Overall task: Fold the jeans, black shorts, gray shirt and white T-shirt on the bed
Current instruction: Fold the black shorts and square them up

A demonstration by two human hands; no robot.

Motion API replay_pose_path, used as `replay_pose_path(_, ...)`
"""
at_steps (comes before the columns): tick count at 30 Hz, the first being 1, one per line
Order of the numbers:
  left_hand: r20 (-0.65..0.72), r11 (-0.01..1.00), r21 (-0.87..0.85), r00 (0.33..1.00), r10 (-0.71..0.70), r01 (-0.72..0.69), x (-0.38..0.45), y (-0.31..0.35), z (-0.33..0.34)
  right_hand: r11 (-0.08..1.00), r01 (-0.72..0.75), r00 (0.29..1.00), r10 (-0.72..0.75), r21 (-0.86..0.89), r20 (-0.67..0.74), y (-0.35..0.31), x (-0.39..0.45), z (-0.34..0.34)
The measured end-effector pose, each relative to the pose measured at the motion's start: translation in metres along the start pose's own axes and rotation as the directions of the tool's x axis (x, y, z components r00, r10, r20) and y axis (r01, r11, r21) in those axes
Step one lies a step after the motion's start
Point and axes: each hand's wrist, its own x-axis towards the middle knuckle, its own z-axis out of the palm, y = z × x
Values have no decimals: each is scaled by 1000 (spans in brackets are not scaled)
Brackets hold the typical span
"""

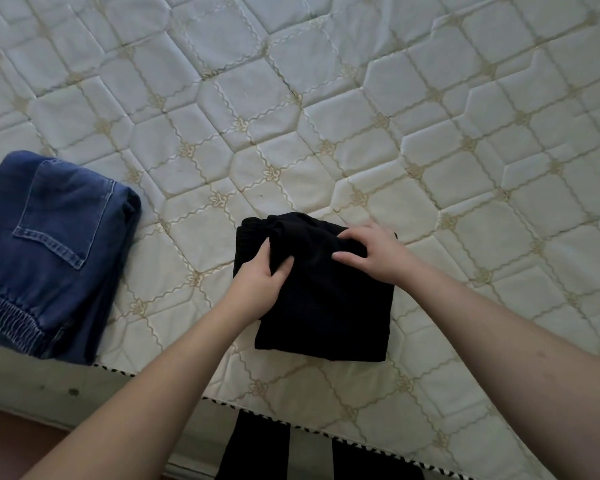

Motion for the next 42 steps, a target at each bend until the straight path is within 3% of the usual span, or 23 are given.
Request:
replay_pose_path(12,-163,999,-37,986,-30,24,8,-2,-13,988,31,999,-34,153,17,0,12,2)
replay_pose_path(20,-222,985,164,975,-12,49,15,-15,-22,976,-109,984,78,191,163,-5,21,11)
replay_pose_path(23,-243,993,88,969,-51,74,14,-16,-21,974,-125,982,94,188,162,-8,24,11)
replay_pose_path(28,-249,991,41,962,-114,128,10,-17,-17,998,6,990,-14,60,138,-17,23,13)
replay_pose_path(32,-315,995,28,945,-85,99,2,-23,-17,993,78,993,-86,92,80,-15,19,16)
replay_pose_path(36,-381,989,113,923,-42,91,-1,-34,-20,986,94,969,-59,139,-240,-12,10,19)
replay_pose_path(38,-393,968,233,920,2,97,4,-37,-22,995,-11,933,44,95,-358,-4,5,19)
replay_pose_path(40,-397,948,307,917,44,88,11,-38,-26,991,-115,944,129,65,-303,6,1,19)
replay_pose_path(42,-376,936,351,917,132,9,17,-33,-31,995,-90,979,95,40,-178,14,-3,21)
